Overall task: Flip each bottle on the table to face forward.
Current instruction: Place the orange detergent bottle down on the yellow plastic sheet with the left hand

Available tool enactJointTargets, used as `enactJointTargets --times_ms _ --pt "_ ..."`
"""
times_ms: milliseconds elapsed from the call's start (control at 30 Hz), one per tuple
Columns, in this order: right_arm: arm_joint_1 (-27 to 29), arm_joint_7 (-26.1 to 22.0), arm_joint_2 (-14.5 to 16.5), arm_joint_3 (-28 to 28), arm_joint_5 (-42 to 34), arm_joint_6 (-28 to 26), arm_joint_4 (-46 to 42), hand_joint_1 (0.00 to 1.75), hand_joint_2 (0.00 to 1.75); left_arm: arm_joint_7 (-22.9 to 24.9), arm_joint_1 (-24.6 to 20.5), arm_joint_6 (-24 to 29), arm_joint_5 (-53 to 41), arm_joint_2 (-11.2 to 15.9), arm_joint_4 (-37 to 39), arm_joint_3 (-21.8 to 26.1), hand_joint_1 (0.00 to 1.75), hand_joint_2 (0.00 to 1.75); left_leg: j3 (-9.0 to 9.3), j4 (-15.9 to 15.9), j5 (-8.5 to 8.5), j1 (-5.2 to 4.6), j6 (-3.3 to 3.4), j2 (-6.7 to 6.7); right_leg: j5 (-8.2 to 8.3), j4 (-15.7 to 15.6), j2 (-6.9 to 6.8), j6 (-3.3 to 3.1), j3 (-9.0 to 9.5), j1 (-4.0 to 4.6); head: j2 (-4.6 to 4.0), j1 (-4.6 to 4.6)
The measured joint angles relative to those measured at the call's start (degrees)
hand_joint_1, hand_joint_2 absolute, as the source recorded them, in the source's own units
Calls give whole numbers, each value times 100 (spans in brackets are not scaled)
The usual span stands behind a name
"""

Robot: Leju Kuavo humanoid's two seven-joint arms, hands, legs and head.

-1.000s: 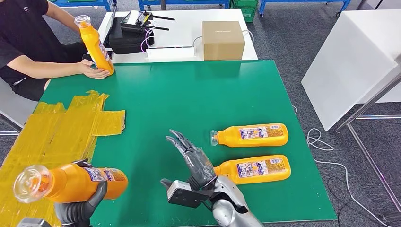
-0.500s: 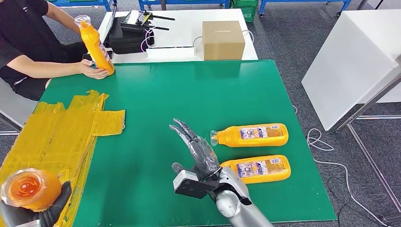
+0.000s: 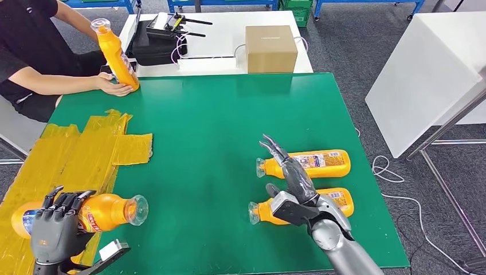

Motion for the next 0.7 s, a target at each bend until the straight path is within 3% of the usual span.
enactJointTargets --times_ms 300,633,667,700 --pt "82 26 -229 -268 206 168 -101 0 0 280 -418 2 -1274 38 838 483 175 175 -10 -1 1 6 -1 -1 0 2 1 -1 -9 11 0 0" --pt "28 20 -263 -331 368 260 -90 0 0 786 -676 15 -1353 329 2018 446 175 175 -7 -1 3 7 -2 -2 0 3 -1 -1 -10 12 0 1" --pt "29 8 -266 -341 415 307 -90 0 0 921 -698 16 -1320 374 2130 389 146 175 -6 -1 3 6 -2 -1 0 3 -1 -1 -10 12 0 0" --pt "34 -10 -269 -357 465 362 -90 0 0 1087 -719 20 -1275 435 2239 301 102 175 -6 -1 3 6 -2 -1 0 3 0 -1 -10 12 0 1"
